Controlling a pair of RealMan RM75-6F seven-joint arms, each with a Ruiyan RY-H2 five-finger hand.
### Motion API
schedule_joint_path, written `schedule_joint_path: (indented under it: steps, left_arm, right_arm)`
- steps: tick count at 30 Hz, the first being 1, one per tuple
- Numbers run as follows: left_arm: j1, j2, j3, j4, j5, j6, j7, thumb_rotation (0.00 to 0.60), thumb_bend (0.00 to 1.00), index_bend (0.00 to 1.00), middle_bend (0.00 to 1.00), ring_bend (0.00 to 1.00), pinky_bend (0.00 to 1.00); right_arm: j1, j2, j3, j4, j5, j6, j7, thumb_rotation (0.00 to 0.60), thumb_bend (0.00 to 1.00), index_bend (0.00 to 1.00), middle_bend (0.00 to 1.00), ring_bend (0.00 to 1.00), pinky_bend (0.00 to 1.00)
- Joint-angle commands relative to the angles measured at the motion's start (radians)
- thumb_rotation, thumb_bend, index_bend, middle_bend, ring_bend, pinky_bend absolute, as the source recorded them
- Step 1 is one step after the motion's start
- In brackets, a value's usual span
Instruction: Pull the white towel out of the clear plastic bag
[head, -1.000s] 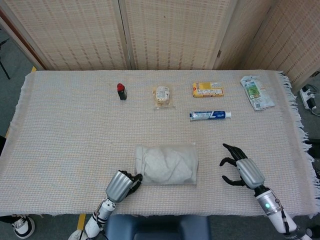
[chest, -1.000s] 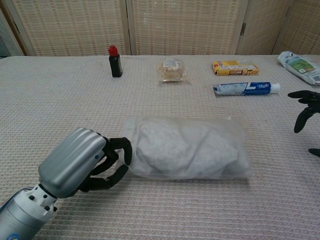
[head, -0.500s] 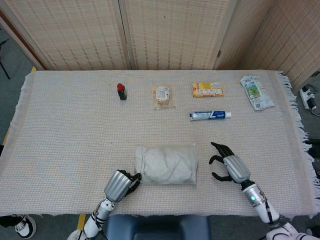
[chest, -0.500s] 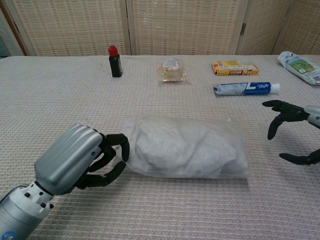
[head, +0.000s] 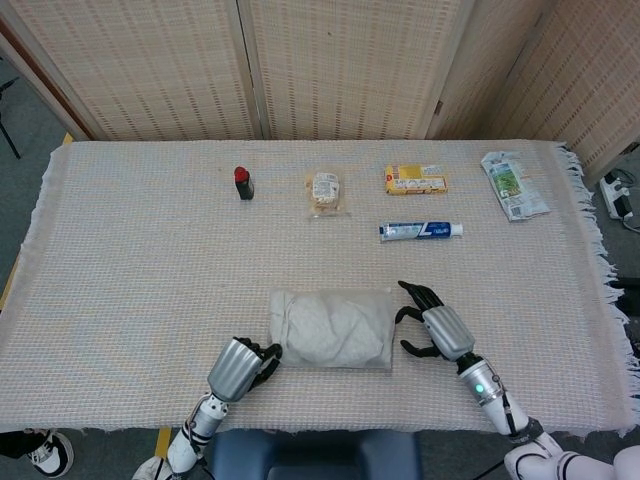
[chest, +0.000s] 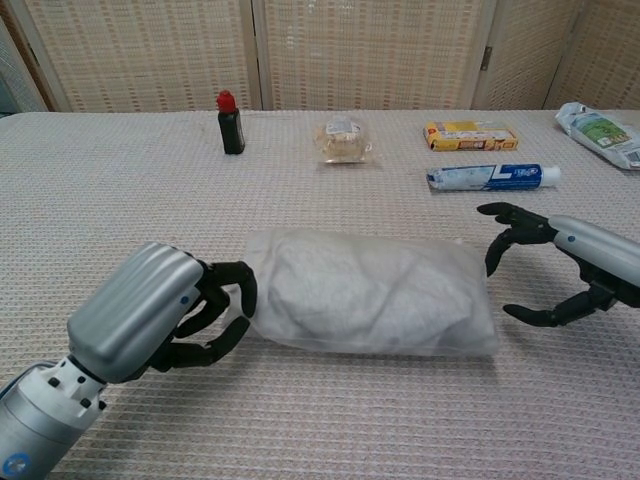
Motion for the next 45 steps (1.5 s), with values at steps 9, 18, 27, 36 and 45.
schedule_joint_path:
  steps: [9,18,27,36,45]
  left_arm:
    - [-0.004,0.003,-0.005,0.003,-0.007,-0.005,-0.003,0.600,0.55,0.80,1.00,1.00,1.00]
    - [-0.009,0.006,-0.017,0.012,-0.018,-0.008,-0.017,0.600,0.56,0.80,1.00,1.00,1.00]
    - [-0.014,0.017,-0.035,0.028,-0.037,-0.009,-0.031,0.600,0.56,0.80,1.00,1.00,1.00]
    - [-0.014,0.054,-0.066,0.070,-0.072,-0.014,-0.039,0.600,0.58,0.80,1.00,1.00,1.00]
    - [-0.007,0.109,-0.112,0.147,-0.131,-0.040,-0.056,0.600,0.58,0.80,1.00,1.00,1.00]
  right_arm:
    - [0.015,-0.103,0.012,0.084,0.009,0.041,0.076,0.600,0.26,0.39,0.00,0.00,0.00]
    - [0.025,-0.193,0.015,0.180,0.021,0.052,0.110,0.600,0.43,0.55,0.03,0.00,0.00]
    - [0.014,-0.192,0.013,0.189,0.024,0.091,0.108,0.600,0.66,0.74,0.10,0.00,0.00]
    - [-0.030,-0.064,-0.010,0.103,0.027,0.136,0.069,0.600,0.66,0.74,0.10,0.00,0.00]
    - [-0.068,0.067,0.009,0.038,0.068,0.163,0.078,0.600,0.66,0.74,0.11,0.00,0.00]
